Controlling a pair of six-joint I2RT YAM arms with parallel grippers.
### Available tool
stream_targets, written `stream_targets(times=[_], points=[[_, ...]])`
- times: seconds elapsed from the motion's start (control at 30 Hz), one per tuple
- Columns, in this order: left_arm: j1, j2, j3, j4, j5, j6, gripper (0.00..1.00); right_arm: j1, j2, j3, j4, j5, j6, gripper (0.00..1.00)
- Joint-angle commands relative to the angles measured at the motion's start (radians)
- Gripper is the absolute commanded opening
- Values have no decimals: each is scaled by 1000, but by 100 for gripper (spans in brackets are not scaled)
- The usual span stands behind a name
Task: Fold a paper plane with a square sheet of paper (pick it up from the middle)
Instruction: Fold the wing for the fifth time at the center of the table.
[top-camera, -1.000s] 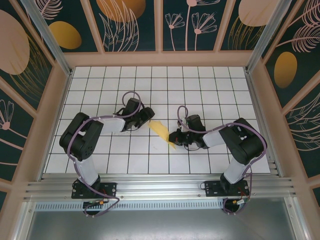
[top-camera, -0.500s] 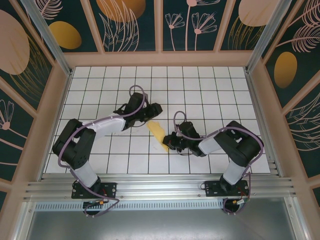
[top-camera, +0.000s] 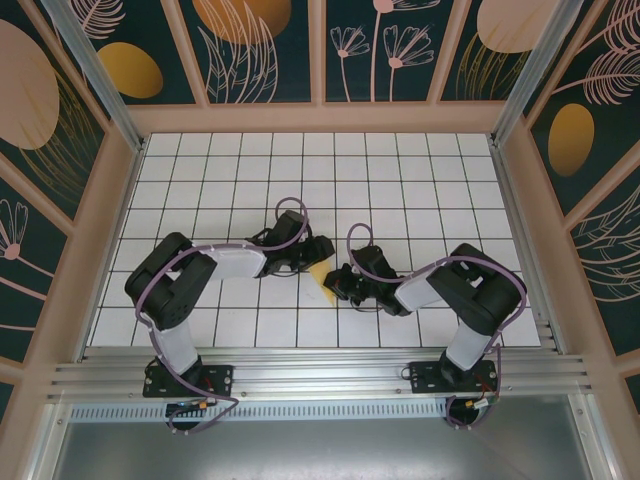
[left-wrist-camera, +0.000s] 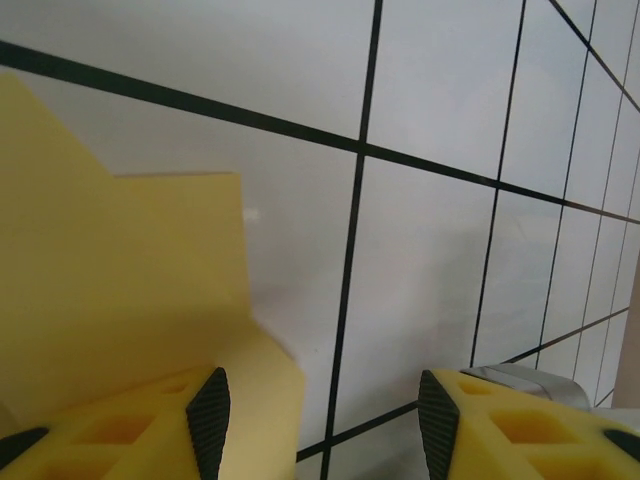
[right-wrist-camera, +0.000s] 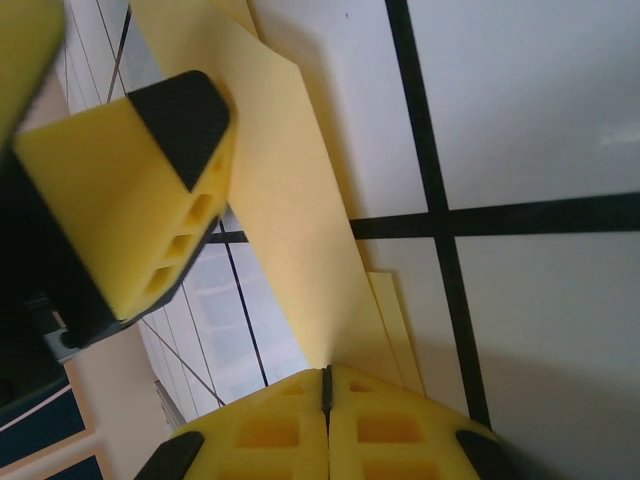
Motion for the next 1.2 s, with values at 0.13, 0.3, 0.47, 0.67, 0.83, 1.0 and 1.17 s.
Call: stream_targets(times=[0.13, 0.3, 0.47, 0.67, 0.83, 1.0, 1.17], points=[[-1, 33, -35, 35, -84, -2, 56, 22, 32, -2, -137, 24, -32, 6], [20, 30, -46, 34, -107, 10, 56, 18, 7, 4, -205, -55, -137, 8], [28, 39, -63, 50, -99, 11, 54, 21, -35, 57, -401, -124, -322, 9], [37, 46, -94, 91, -100, -5, 53, 12, -62, 68, -515, -128, -407, 9], [59, 33, -99, 94, -97, 12, 53, 12, -66, 44, -512, -135, -406, 8], [61, 36, -103, 102, -92, 23, 53, 13, -76, 39, -535, -149, -418, 8], [61, 51, -116, 136, -66, 24, 53, 15, -118, 24, -573, -147, -452, 8]])
